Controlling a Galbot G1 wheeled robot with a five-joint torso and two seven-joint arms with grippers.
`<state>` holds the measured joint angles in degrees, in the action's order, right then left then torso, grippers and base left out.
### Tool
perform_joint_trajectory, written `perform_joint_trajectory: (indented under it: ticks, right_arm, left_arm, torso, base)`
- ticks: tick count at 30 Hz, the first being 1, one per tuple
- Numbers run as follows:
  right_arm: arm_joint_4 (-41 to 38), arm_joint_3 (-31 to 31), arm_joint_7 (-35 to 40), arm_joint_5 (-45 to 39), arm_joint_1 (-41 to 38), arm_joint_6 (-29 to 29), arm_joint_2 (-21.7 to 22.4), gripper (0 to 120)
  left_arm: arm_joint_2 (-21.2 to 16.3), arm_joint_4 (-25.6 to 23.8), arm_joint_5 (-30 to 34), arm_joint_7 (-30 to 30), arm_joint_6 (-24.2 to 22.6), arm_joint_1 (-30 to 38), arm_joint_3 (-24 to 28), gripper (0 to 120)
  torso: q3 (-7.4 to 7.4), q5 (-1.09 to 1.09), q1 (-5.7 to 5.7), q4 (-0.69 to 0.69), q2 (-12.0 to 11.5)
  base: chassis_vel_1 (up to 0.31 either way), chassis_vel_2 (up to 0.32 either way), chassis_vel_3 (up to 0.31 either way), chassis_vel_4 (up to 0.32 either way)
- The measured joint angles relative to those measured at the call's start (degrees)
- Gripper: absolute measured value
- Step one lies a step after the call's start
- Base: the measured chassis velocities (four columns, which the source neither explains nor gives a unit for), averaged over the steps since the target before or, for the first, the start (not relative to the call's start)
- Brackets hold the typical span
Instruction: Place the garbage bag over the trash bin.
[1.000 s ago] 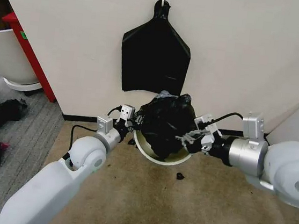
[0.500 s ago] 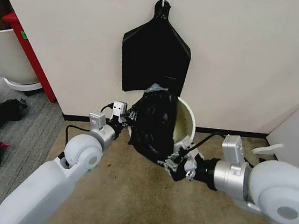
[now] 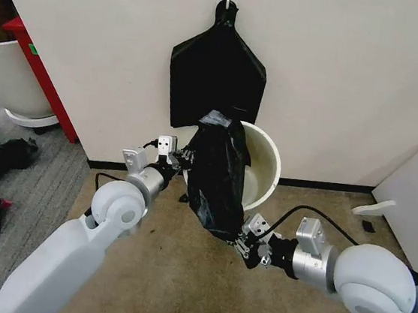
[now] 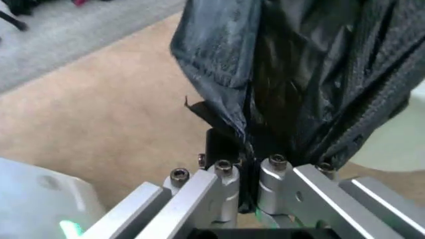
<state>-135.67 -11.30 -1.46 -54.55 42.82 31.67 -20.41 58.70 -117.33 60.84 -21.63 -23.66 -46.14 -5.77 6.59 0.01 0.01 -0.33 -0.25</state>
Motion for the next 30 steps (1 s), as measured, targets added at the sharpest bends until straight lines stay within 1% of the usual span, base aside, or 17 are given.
perform_joint_trajectory:
  ticks: [5,8,9,13,14,16,18,19,20,21,22,24,28,29,30]
  right_arm:
    - [1.3,0.9,-1.0,3.7,1.6,-0.7,0.6,0]
    - [2.4,1.8,-0.9,7.5,3.4,-1.7,1.0,0]
    - [2.4,1.8,-0.9,7.5,3.4,-1.7,1.0,0]
    - [2.2,3.9,1.6,10.6,6.9,-2.9,1.2,0]
    - [1.4,5.2,2.6,10.6,8.4,-3.0,1.5,4]
    - [0.8,6.2,3.1,10.5,9.4,-3.1,1.6,5]
    - [-1.1,8.8,5.1,8.9,11.2,-3.3,2.2,16]
    - [-1.1,8.8,5.1,8.9,11.2,-3.3,2.2,16]
    - [-2.9,10.0,6.9,6.0,11.4,-2.9,2.6,23]
    - [-3.5,10.3,7.6,5.0,11.4,-2.6,2.6,26]
    - [-4.8,10.9,9.3,2.6,11.4,-2.2,2.8,33]
    - [-5.3,11.1,9.9,1.7,11.4,-2.0,2.9,34]
    - [-7.6,13.1,12.1,-2.5,11.6,-0.4,3.3,54]
    - [-7.7,13.4,12.6,-3.1,11.6,-0.2,3.4,56]
    - [-7.7,14.1,13.6,-4.5,11.7,0.0,3.6,63]
  left_arm:
    - [0.0,-0.3,1.6,-0.4,-0.2,0.2,-0.1,4]
    - [0.1,-0.9,4.4,-1.6,-0.5,0.4,-0.4,4]
    - [0.1,-0.9,4.4,-1.6,-0.5,0.4,-0.4,4]
    - [0.0,-1.4,6.3,-2.2,-0.8,0.4,-0.5,4]
    - [-0.2,-1.4,6.3,-2.2,-0.8,0.5,-0.6,4]
    - [-0.2,-1.4,6.3,-2.2,-0.8,0.5,-0.6,4]
    - [-0.2,-1.4,5.5,-2.1,-0.7,0.3,-0.7,4]
    - [-0.2,-1.4,5.5,-2.1,-0.7,0.3,-0.7,4]
    - [-0.2,-1.3,4.9,-2.1,-0.5,0.0,-0.7,4]
    - [-0.2,-1.2,4.7,-2.1,-0.5,-0.1,-0.7,4]
    - [0.0,-1.0,4.4,-2.1,-0.4,-0.1,-0.7,4]
    - [0.1,-0.9,4.2,-2.1,-0.3,-0.1,-0.7,4]
    - [0.1,0.2,1.7,-2.0,0.6,-0.2,-0.7,4]
    - [0.0,0.4,1.2,-1.9,0.8,-0.3,-0.8,4]
    - [-0.1,0.7,0.5,-1.9,1.0,-0.5,-0.9,4]
  torso:
    - [0.00,-0.01,0.00,-0.01,0.0]
    - [0.00,0.00,0.00,-0.01,0.0]
    - [0.00,0.00,0.00,-0.01,0.0]
    - [0.00,0.01,0.00,-0.01,0.0]
    - [0.00,0.01,0.00,-0.02,0.0]
    - [0.00,0.00,0.00,-0.02,0.0]
    - [0.00,-0.01,0.00,-0.02,0.0]
    - [0.00,-0.01,0.00,-0.02,0.0]
    - [0.00,-0.01,0.00,-0.01,0.0]
    - [0.00,-0.02,0.00,-0.01,0.0]
    - [0.00,-0.02,0.00,0.00,0.0]
    - [0.00,-0.01,0.00,0.00,0.0]
    - [0.00,-0.01,0.00,-0.02,0.0]
    - [0.00,0.00,0.00,-0.02,0.0]
    - [0.00,0.00,0.00,-0.01,0.0]
  base:
    - [0.000,0.000,0.000,0.000]
    - [0.000,0.000,0.000,0.000]
    - [0.000,0.000,0.000,0.000]
    - [0.000,0.000,0.000,0.000]
    - [0.000,0.000,0.000,0.000]
    - [0.000,0.000,0.000,0.000]
    - [0.000,0.000,0.000,0.000]
    - [0.000,0.000,0.000,0.000]
    - [0.000,0.000,0.000,0.000]
    - [0.000,0.000,0.000,0.000]
    - [0.000,0.000,0.000,0.000]
    - [0.000,0.000,0.000,0.000]
    - [0.000,0.000,0.000,0.000]
    - [0.000,0.000,0.000,0.000]
    - [0.000,0.000,0.000,0.000]
